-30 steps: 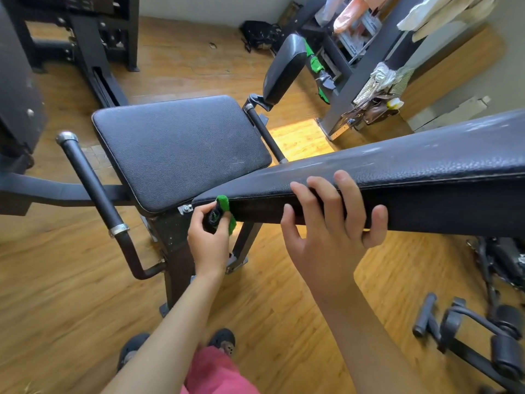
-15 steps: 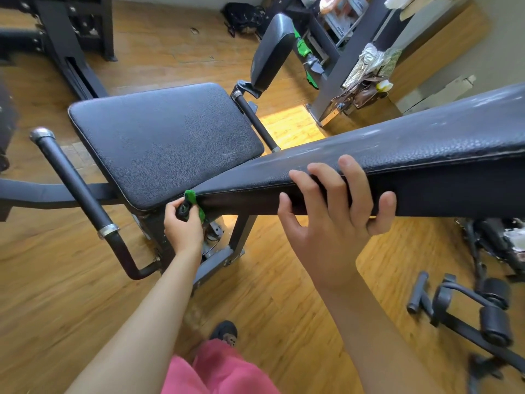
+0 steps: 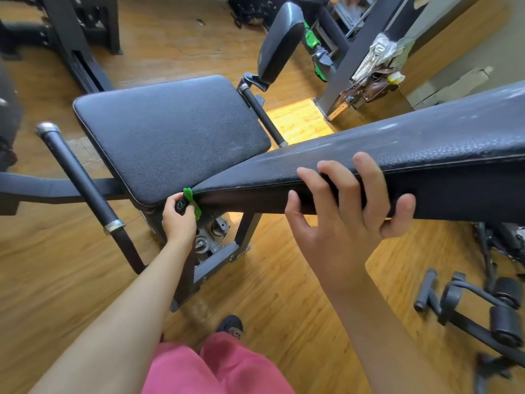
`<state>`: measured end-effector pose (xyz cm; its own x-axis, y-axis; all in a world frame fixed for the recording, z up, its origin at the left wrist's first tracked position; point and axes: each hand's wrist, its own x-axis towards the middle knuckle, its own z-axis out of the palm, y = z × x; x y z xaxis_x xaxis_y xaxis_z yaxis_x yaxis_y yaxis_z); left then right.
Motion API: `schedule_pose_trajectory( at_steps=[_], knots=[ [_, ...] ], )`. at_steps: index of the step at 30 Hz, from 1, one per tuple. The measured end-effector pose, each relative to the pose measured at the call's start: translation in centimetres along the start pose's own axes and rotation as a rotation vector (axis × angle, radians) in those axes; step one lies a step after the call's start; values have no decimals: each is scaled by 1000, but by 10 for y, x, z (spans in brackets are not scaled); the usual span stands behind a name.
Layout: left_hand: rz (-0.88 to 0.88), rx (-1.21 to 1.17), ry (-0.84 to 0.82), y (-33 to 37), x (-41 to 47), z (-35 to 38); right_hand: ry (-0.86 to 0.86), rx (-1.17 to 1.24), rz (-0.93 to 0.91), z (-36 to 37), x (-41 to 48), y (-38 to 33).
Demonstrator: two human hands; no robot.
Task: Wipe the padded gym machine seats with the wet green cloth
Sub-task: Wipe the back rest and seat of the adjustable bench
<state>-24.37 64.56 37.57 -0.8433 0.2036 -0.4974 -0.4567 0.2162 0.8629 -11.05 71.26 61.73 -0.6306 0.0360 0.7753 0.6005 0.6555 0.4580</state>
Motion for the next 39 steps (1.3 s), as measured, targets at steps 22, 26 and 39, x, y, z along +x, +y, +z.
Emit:
schedule_pose_trajectory(
  at_steps=[22,26,39],
  knots=[
    [123,-20,-216,50,-51,-26,-30,12,-33,0,-1,-2],
    [199,-49,-206,77,-88,-26,-85,27,-28,-6,-1,-2],
    [443,-115,-408,143,-167,-38,-357,285,-7,-45,7,2]
  ],
)
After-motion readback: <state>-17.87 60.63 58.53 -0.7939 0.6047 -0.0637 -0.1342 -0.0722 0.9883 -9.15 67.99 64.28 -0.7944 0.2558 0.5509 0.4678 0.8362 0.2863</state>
